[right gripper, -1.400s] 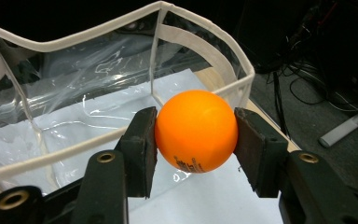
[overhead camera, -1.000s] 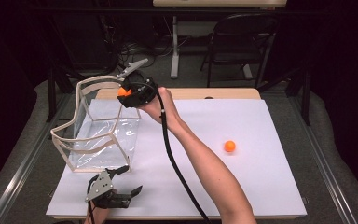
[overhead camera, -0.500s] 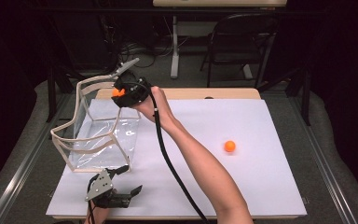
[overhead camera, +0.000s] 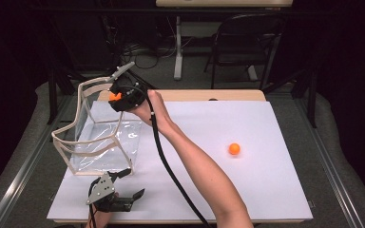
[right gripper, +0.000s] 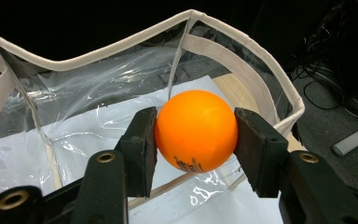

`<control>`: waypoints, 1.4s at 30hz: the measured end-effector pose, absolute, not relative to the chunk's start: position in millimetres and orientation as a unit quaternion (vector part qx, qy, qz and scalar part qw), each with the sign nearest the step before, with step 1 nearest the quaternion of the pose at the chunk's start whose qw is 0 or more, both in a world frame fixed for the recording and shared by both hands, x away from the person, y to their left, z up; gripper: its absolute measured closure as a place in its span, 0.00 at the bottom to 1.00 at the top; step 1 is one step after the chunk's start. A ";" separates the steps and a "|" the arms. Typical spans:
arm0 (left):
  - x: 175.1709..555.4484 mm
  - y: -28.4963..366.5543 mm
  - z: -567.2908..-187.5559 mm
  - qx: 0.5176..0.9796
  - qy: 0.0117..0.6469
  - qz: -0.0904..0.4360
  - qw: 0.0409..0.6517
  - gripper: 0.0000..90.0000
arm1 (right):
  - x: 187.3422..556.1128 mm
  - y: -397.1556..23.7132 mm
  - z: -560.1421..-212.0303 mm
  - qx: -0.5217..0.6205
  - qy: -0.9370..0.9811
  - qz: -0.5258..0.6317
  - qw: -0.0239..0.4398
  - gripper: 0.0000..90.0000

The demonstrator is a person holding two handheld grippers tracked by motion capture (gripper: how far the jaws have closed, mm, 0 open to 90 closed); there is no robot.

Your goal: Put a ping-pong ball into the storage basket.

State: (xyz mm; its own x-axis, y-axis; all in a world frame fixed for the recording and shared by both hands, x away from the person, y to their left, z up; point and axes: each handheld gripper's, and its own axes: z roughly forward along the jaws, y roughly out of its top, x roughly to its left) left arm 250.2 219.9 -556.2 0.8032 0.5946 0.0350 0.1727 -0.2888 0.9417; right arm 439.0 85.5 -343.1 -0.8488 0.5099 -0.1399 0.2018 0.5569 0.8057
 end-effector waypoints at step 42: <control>249.8 219.4 -556.0 0.779 0.244 0.189 0.545 0.17 | 440.9 90.1 -352.5 0.226 0.865 0.418 0.161 0.25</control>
